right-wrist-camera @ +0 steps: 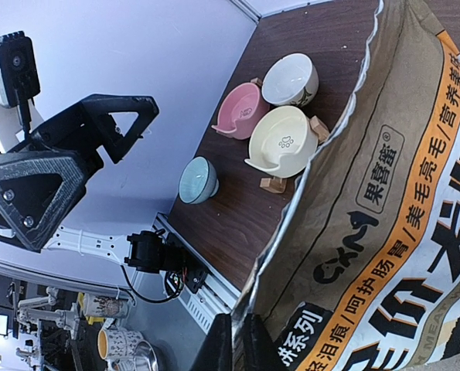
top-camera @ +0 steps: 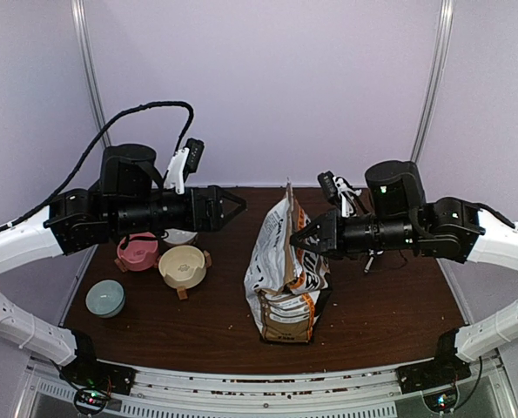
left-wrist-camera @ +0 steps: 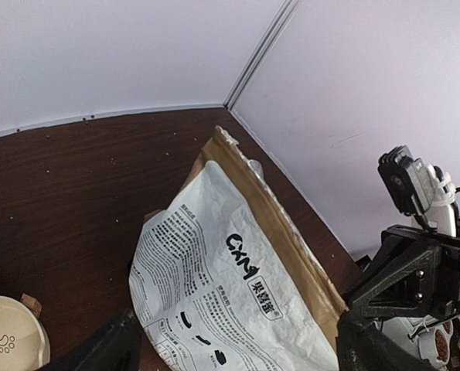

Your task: Serve the pet food

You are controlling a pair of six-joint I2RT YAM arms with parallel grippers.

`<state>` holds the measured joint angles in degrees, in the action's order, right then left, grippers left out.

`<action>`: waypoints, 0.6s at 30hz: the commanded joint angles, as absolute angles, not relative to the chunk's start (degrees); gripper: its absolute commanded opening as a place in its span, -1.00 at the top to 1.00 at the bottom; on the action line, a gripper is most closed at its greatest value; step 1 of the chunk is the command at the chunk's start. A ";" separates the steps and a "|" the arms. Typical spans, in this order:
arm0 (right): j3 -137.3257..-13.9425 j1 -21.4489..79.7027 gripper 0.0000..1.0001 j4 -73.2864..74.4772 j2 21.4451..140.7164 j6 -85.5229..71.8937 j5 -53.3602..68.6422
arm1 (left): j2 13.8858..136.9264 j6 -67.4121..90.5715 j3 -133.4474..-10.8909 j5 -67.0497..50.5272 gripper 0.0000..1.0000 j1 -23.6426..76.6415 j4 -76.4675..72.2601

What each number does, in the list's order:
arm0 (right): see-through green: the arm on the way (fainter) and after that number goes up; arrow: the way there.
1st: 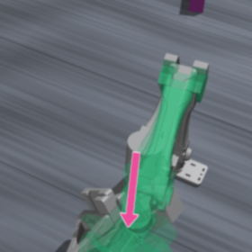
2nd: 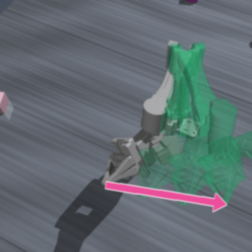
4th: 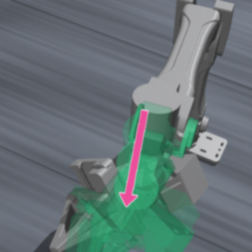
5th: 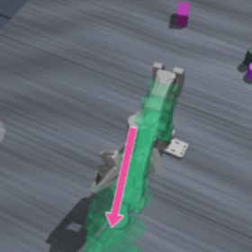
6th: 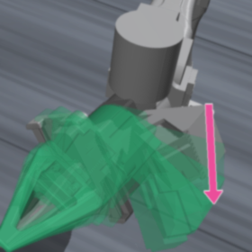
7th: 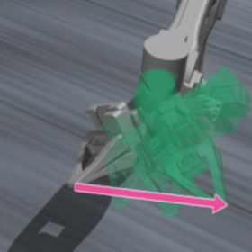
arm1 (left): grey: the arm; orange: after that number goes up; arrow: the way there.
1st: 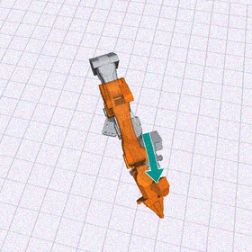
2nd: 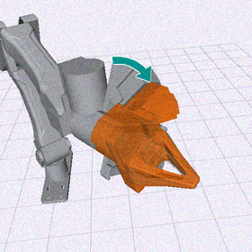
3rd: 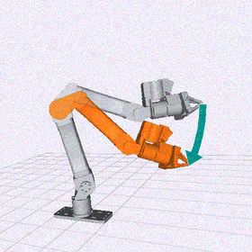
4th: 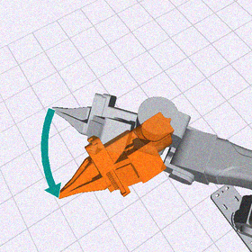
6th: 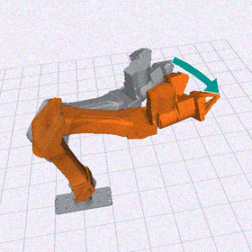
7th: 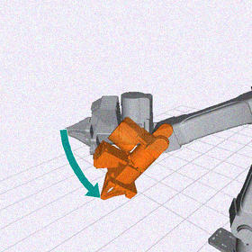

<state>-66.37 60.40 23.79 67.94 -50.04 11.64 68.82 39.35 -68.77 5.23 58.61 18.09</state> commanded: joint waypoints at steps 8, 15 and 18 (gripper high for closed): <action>-64.50 61.74 0.81 24.38 66.54 -51.15 12.35 | 68.07 39.36 -68.49 5.80 -0.82 58.70 17.31; -64.34 62.15 0.80 24.33 66.73 -51.11 12.15 | 68.22 39.56 -68.38 5.89 -0.82 58.69 17.31; -64.36 62.22 0.80 25.07 67.03 -51.22 11.07 | 68.30 39.56 -68.46 5.85 -0.82 58.62 17.31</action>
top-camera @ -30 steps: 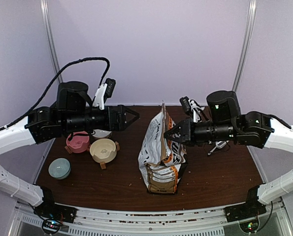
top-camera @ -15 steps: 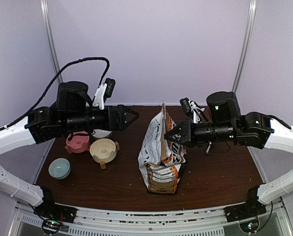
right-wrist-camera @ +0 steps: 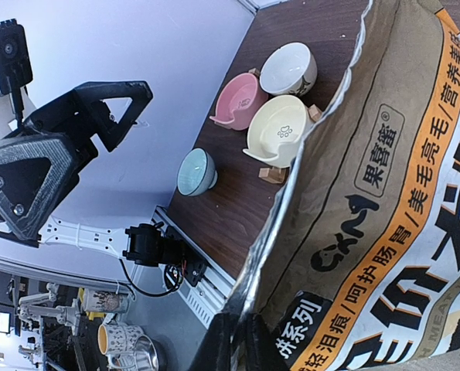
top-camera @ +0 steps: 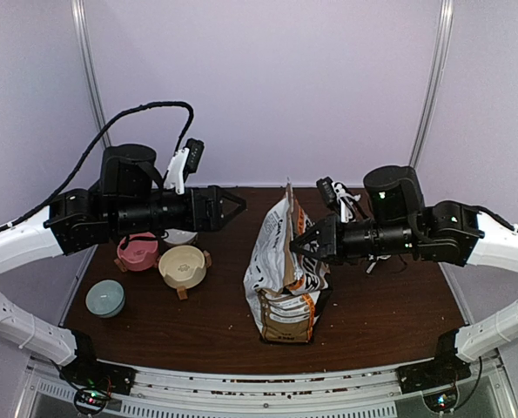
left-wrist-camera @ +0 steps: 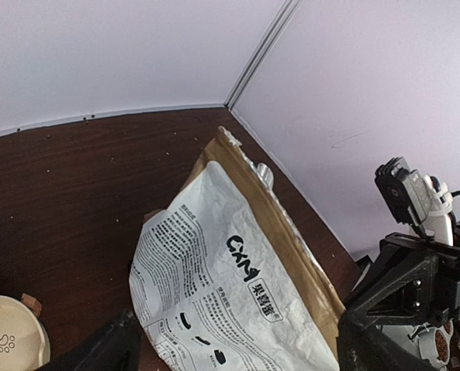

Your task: Serve the pet food

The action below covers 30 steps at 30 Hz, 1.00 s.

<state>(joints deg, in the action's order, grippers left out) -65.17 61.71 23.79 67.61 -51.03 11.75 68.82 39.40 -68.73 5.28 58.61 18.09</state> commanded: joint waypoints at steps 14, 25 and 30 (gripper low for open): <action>-66.09 62.29 0.82 26.20 70.29 -51.46 10.57 | 67.96 39.61 -68.34 6.05 -0.82 58.63 17.66; -67.44 62.49 0.96 26.19 72.63 -51.94 9.27 | 68.38 39.33 -68.91 5.71 -0.84 58.64 17.77; -66.18 62.49 1.00 24.88 72.01 -51.94 8.97 | 70.95 39.44 -70.57 2.52 -0.84 58.66 15.98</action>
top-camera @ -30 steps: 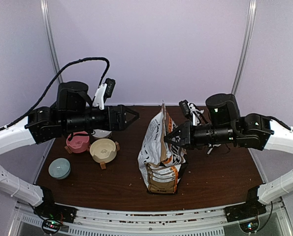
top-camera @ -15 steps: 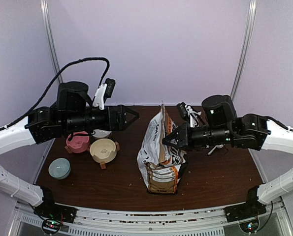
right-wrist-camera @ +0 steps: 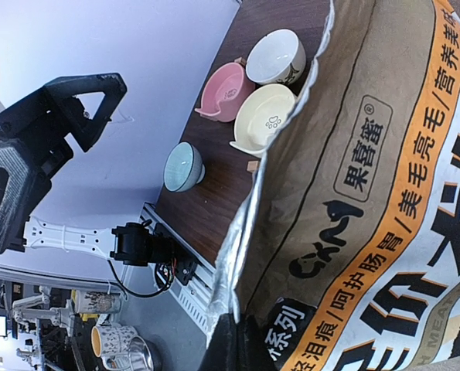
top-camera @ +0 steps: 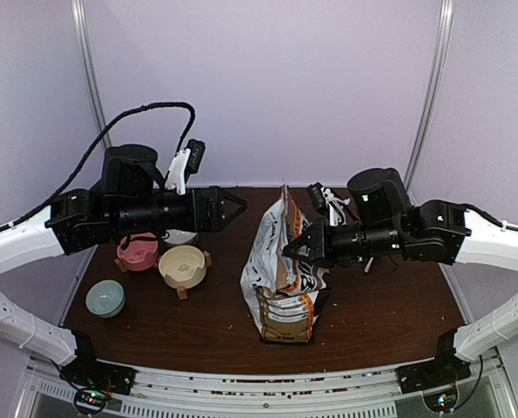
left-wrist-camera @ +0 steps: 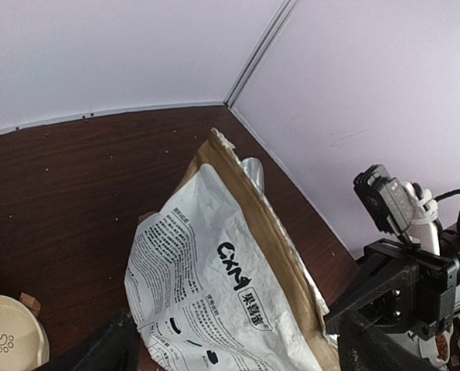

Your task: Serve the pet food

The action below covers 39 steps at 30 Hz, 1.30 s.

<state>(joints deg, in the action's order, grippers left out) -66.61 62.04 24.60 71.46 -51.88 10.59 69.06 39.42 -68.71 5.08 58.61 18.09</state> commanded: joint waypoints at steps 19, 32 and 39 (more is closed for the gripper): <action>-65.06 62.49 1.00 22.85 71.62 -51.68 9.83 | 86.49 39.99 -83.21 -8.29 -0.24 61.84 19.28; -65.13 62.55 1.00 23.02 71.15 -51.68 9.27 | 86.43 41.58 -81.76 -7.68 0.14 62.67 22.77; -65.42 62.52 1.00 23.26 71.37 -51.64 9.17 | 85.98 42.29 -80.14 -7.44 0.34 62.83 22.80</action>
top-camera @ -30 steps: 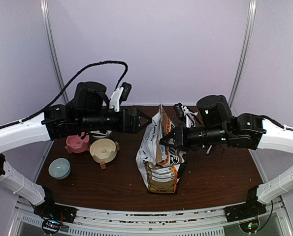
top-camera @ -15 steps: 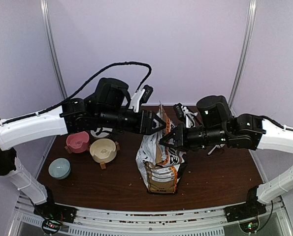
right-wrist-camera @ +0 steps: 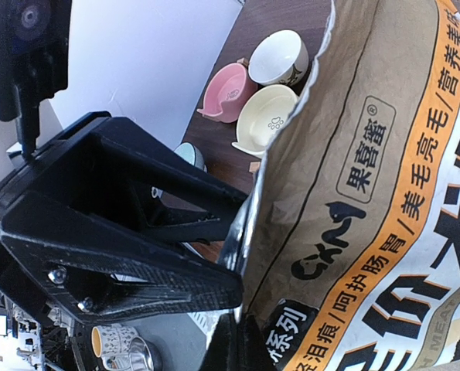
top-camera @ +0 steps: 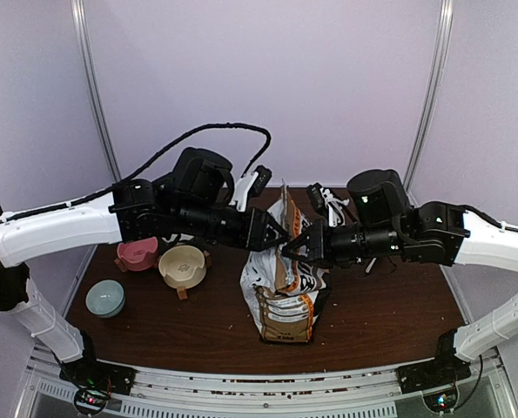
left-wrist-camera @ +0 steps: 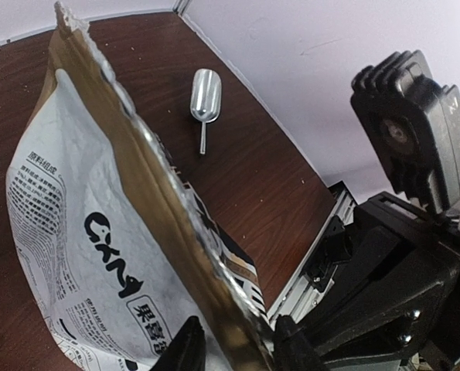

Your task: Serve the pet food

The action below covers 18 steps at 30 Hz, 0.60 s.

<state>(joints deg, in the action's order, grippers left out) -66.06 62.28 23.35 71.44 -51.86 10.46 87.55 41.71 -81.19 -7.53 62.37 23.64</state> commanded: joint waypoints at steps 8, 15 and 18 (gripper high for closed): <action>-65.70 62.50 1.00 23.55 71.42 -51.68 8.99 | 86.13 42.57 -79.55 -7.70 0.53 62.84 22.76; -65.60 62.71 1.00 23.63 70.93 -51.42 8.29 | 85.95 43.39 -77.93 -8.82 0.53 63.11 20.81; -65.31 63.01 1.00 23.63 70.93 -51.38 7.85 | 86.03 44.54 -76.33 -10.96 0.53 63.17 17.85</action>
